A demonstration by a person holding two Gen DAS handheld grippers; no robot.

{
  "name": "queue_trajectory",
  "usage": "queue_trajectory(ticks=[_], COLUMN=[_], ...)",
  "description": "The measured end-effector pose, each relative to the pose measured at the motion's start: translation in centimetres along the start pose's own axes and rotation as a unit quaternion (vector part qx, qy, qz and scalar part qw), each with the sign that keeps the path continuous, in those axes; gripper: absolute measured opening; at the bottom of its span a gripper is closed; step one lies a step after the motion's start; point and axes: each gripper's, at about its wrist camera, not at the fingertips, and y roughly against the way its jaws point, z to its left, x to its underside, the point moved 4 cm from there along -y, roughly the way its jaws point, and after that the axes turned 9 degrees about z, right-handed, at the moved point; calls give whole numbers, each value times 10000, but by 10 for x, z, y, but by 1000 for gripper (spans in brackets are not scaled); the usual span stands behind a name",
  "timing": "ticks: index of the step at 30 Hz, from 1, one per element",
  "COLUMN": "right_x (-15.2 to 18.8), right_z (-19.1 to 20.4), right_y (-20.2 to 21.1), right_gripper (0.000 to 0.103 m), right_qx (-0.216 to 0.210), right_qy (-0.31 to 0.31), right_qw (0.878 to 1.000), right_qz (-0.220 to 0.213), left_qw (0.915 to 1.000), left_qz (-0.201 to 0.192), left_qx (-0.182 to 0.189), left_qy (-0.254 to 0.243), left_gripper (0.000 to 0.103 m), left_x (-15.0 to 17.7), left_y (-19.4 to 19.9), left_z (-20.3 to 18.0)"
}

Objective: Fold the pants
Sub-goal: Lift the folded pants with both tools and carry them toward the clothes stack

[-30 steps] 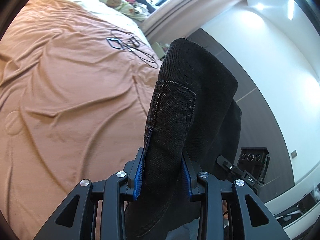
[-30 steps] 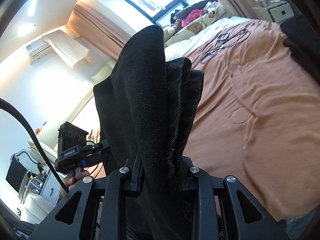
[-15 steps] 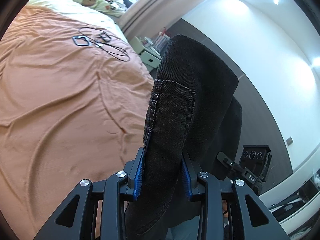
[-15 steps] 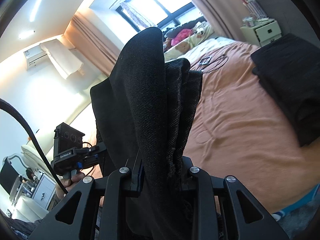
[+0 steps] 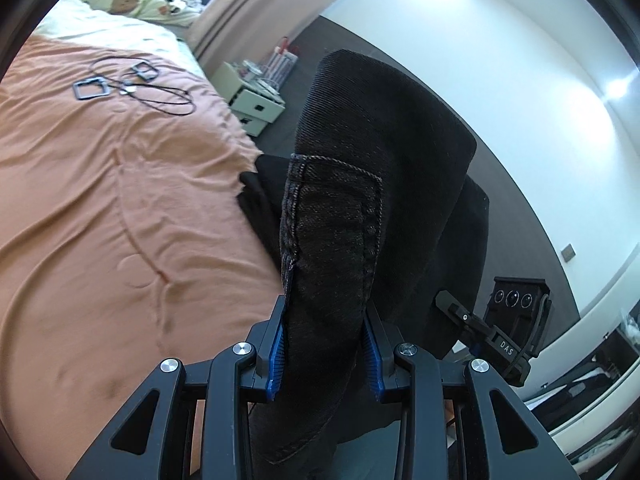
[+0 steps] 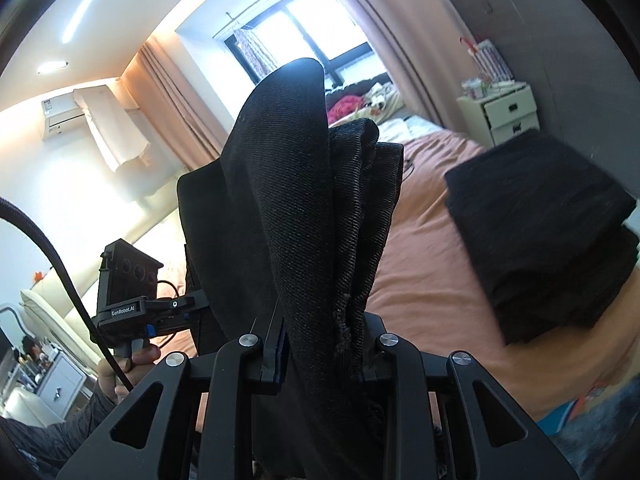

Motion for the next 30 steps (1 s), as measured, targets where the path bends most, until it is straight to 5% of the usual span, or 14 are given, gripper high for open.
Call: queue_trajectory(ticks=[16,30], right_x=[2,-29], right_z=[-11,11], right_y=[56,88], right_gripper=[20,20], right_qx=[243,934], right_qy=[-183,111], right_qw=[9986,9946], right_qz=[-422,-445], left_qw=[9978,9930], left_qz=[126,193], left_qx=[334,788], left_qy=[-555,-859], left_gripper=[34,34], left_x=[-49,-107], left_y=[-65,-120], left_z=[-66,-100])
